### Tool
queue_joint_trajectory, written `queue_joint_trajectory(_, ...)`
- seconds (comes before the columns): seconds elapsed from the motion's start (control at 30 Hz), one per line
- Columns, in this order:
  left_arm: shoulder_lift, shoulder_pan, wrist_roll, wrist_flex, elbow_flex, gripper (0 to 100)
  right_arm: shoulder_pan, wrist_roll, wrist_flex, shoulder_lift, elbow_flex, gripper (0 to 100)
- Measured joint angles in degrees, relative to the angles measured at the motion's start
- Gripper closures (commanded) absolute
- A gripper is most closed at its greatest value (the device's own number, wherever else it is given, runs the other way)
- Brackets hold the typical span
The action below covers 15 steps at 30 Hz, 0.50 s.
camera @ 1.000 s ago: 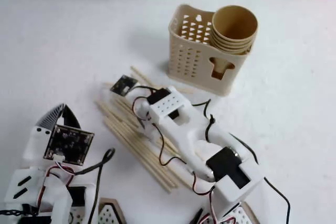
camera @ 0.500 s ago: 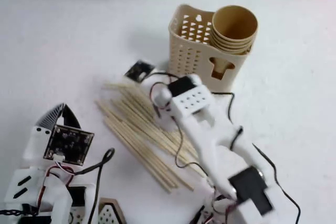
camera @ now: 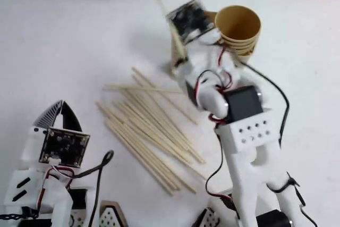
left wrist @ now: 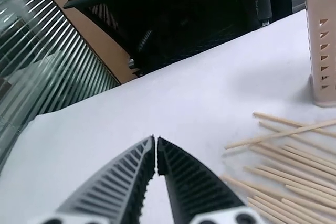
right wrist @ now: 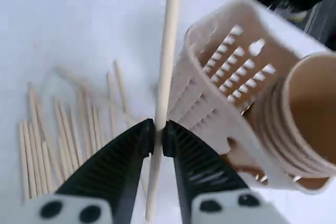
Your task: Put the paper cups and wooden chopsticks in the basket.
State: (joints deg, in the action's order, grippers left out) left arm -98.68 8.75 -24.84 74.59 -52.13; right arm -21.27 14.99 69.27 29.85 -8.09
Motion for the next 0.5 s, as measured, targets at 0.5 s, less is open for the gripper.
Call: queue_joint_trajectory(0.5, 0.0, 0.0, 4.84, -1.14, -1.32, 97, 5.54, -5.19, -37.1, -15.47, 2.9, 98.1)
